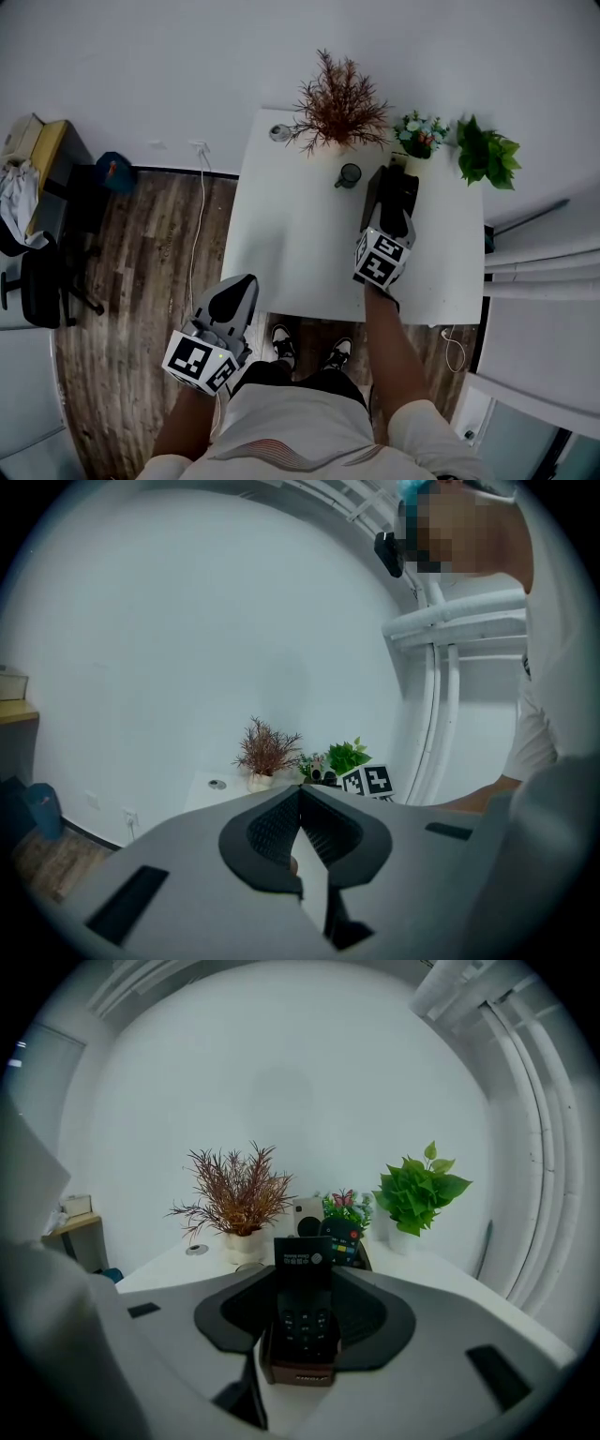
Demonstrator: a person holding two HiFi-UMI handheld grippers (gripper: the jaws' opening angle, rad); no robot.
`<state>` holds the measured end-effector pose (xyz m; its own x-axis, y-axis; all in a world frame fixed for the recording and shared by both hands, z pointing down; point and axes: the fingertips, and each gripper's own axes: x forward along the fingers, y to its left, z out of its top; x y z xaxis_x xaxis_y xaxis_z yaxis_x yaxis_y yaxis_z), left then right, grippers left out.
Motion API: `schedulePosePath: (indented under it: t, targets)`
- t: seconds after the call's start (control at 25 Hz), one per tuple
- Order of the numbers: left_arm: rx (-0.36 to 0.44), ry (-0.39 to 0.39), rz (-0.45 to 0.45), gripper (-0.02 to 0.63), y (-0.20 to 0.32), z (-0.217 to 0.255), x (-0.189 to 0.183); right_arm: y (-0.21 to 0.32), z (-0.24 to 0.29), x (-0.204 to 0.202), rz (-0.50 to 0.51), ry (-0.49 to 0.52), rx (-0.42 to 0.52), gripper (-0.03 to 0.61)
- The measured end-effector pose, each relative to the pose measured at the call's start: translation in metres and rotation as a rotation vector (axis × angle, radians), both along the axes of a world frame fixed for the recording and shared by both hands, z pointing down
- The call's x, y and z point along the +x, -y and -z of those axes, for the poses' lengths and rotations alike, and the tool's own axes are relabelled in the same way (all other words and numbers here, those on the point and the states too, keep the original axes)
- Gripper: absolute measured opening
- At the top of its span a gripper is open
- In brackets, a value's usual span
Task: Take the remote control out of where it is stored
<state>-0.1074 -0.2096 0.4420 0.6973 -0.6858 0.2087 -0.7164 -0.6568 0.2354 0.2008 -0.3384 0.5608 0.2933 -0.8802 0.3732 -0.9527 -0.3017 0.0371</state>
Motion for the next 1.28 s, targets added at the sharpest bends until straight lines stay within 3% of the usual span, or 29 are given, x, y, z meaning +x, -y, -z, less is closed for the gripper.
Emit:
schedulePosePath:
  t: [0.32,0.56,0.72,0.96,1.28]
  targets:
    - [0.013,-0.004,-0.019,0.008,-0.004,0.004,0.010,-0.014,0.057,-0.014,0.133,-0.019,0.137,0.184]
    - [0.033,-0.024,0.002,0.008,-0.005,0.010,0.011,-0.027,0.103,-0.057,0.375,-0.093,0.159,0.184]
    - [0.040,-0.035,0.039,0.008,-0.005,0.012,0.001,-0.032,0.100,-0.112,0.622,-0.177,0.056,0.184]
    - [0.028,-0.043,0.106,0.009,-0.007,0.007,-0.020,-0.039,0.043,-0.179,0.956,-0.224,-0.210,0.184]
    - [0.009,-0.052,0.193,0.008,-0.008,-0.002,-0.051,-0.061,-0.041,-0.222,1.206,-0.332,-0.527,0.184]
